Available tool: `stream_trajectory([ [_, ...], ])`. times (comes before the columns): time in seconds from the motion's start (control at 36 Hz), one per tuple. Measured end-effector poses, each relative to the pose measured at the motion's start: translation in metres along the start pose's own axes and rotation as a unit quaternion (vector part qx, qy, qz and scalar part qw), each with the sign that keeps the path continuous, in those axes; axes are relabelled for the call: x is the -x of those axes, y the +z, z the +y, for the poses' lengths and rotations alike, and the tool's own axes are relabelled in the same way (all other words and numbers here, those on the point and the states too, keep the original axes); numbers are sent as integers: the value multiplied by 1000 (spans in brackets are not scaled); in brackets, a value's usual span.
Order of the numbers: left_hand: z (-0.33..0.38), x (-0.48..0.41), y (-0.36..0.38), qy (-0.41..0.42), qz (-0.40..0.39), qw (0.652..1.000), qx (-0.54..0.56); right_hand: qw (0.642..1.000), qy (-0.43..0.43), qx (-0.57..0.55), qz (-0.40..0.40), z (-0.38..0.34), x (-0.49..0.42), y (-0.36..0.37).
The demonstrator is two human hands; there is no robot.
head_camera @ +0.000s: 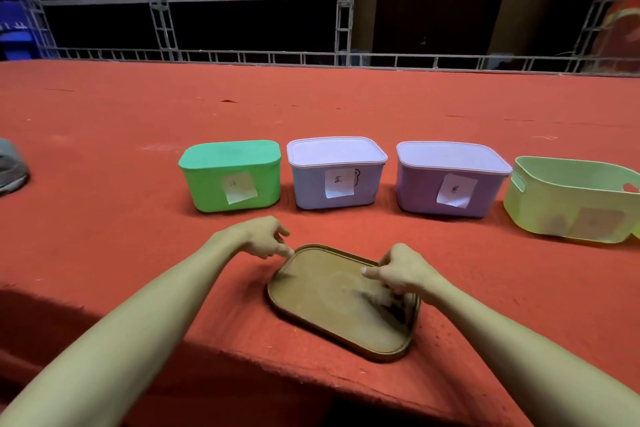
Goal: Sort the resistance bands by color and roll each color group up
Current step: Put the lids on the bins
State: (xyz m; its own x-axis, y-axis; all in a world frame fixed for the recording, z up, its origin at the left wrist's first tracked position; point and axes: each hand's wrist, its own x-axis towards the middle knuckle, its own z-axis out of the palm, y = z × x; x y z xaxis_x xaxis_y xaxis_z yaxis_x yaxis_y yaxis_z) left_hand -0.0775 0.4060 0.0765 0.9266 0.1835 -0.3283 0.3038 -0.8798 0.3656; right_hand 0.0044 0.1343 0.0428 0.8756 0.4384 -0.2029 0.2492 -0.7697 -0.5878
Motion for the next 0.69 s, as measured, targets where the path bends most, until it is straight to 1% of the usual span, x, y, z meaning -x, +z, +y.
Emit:
stream_trajectory([
  [0.08,11,-1,5,1,-4,999,-37,998,3,69,16,9,4,-16],
  [0.17,16,-4,9,-2,-2,997,-72,990,17,142,9,25,15,-36],
  [0.25,18,-7,12,-1,3,996,-92,984,39,173,-5,45,25,-49],
  [0.36,17,-11,15,-17,-5,997,-78,992,39,90,-79,57,36,-46],
  [0.42,19,-13,18,-25,-4,997,-73,993,37,50,-97,58,38,-38],
  [0.56,20,-14,22,-49,8,998,-48,996,36,15,-74,56,37,-25],
  [0.69,14,-12,28,-79,-3,997,-4,998,22,23,-45,61,39,-25],
])
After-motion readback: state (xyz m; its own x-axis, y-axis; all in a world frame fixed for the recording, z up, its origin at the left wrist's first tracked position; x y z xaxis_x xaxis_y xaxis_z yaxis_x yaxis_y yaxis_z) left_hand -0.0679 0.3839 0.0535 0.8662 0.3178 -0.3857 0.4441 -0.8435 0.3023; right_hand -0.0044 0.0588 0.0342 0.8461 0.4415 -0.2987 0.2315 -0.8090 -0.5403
